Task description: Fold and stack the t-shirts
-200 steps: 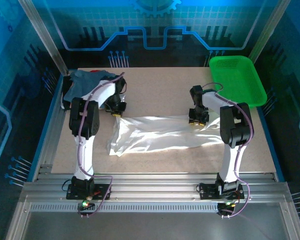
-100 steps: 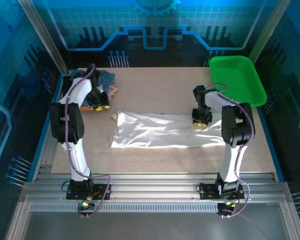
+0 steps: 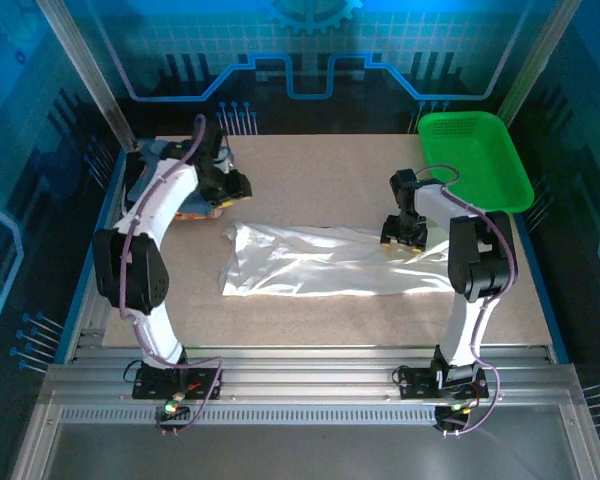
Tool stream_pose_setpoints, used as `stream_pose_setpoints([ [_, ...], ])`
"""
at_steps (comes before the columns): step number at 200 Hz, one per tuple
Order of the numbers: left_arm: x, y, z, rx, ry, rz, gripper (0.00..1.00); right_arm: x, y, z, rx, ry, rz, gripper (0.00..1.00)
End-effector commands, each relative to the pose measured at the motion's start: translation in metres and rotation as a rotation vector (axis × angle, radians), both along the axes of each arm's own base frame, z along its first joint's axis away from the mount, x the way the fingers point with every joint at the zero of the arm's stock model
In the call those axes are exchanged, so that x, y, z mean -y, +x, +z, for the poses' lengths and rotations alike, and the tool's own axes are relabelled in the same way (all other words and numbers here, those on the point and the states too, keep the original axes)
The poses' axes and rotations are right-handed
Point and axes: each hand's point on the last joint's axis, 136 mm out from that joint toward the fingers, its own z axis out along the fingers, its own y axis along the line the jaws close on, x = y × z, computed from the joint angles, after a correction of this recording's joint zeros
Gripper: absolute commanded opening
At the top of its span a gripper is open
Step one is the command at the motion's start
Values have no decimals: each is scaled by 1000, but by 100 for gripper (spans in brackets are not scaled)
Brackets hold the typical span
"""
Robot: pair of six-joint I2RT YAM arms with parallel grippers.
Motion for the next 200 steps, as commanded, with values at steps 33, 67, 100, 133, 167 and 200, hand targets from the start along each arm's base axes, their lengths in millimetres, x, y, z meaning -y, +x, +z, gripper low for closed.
stream_pose_setpoints([
  [33, 81, -41, -50, -112, -38, -233, 48, -39, 8, 42, 156, 190, 160, 79],
  [67, 93, -49, -86, -157, 34, -327, 47, -53, 1, 53, 220, 227, 269, 86],
  [100, 96, -36, -107, -140, 102, -332, 43, -69, -6, 79, 354, 288, 348, 89],
  [133, 88, -28, -122, -148, 166, -311, 39, -72, -16, 93, 401, 306, 384, 90],
  [167, 95, -34, -130, -172, 155, -347, 39, -66, -23, 89, 391, 293, 371, 90],
  [200, 100, -41, -134, -185, 129, -362, 28, -64, -21, 90, 397, 288, 360, 90],
])
